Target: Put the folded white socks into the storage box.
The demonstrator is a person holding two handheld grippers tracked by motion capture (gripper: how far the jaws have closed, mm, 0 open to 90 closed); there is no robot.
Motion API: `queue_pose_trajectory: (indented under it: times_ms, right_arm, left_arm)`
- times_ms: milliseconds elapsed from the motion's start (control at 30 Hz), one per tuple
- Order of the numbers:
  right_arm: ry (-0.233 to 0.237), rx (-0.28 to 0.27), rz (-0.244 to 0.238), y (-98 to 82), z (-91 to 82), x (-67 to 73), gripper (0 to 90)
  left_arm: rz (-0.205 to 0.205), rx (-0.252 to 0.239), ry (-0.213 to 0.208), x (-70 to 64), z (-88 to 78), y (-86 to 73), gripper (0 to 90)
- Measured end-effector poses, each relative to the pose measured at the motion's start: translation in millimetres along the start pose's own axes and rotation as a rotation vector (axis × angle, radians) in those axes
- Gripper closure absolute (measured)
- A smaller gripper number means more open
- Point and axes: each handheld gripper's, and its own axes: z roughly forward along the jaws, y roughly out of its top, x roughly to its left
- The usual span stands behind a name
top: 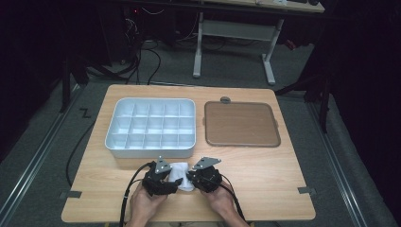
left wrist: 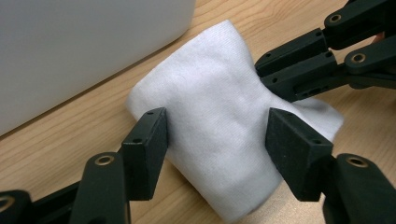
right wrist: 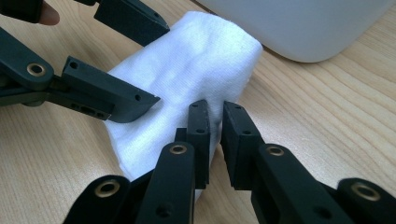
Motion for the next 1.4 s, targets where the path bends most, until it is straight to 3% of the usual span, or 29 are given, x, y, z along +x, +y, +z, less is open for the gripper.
queue_pose_trajectory:
  times_ms: [433,667,1000,1267,1400]
  right_arm:
    - [0.008,-0.003,0.006,-2.9,0.7,-2.1,81.8]
    - [0.006,0.027,0.006,-7.5,1.9,-3.2,81.6]
    - [0.006,0.012,0.005,-9.4,2.8,2.0,80.5]
    - [0.002,-0.007,0.034,-9.5,2.6,3.0,70.7]
    - [-0.023,-0.041,0.059,-11.6,-9.4,-2.4,66.8]
  left_arm:
    - [-0.042,0.02,-0.009,4.7,1.0,2.9,39.4]
    - [-0.048,0.023,-0.001,7.7,0.9,4.9,39.4]
    - [-0.055,0.024,-0.001,12.9,-3.6,7.1,39.1]
    - [-0.104,-0.01,-0.002,14.5,-10.5,18.0,34.4]
    - [-0.15,-0.051,-0.003,15.2,-13.9,27.8,32.9]
